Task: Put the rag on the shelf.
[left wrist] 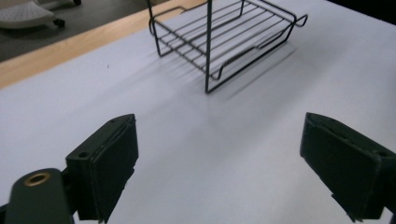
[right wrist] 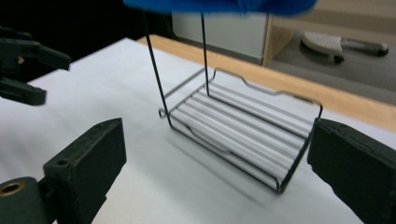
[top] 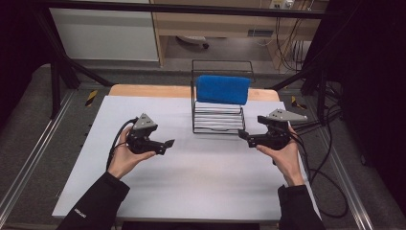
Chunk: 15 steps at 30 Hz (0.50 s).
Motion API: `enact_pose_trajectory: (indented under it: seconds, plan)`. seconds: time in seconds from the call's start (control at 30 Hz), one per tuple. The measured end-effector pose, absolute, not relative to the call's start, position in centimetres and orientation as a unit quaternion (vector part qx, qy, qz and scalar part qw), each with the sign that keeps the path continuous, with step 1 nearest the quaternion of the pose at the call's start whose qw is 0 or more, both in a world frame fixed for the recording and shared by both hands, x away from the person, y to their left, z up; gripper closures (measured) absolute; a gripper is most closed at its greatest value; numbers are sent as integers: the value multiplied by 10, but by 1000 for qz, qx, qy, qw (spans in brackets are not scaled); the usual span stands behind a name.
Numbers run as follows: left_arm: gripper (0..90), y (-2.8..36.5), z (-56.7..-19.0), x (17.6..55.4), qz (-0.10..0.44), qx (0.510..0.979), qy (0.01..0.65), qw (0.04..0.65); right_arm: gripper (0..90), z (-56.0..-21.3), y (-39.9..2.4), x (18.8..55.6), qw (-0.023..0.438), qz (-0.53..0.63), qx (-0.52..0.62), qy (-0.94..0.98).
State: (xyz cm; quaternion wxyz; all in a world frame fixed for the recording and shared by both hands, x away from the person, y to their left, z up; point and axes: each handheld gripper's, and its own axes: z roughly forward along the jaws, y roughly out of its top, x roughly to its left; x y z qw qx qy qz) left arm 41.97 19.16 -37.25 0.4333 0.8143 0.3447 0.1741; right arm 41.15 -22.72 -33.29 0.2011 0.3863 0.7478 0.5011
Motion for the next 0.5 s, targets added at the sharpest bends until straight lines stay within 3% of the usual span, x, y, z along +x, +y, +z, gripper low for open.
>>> enact_pose_trajectory:
  seconds: [0.5]
  plan:
    - [109, 250, -422, 386, 168, 815, 362, 421, 7, -402, -255, 386, 162, 482, 423, 751]
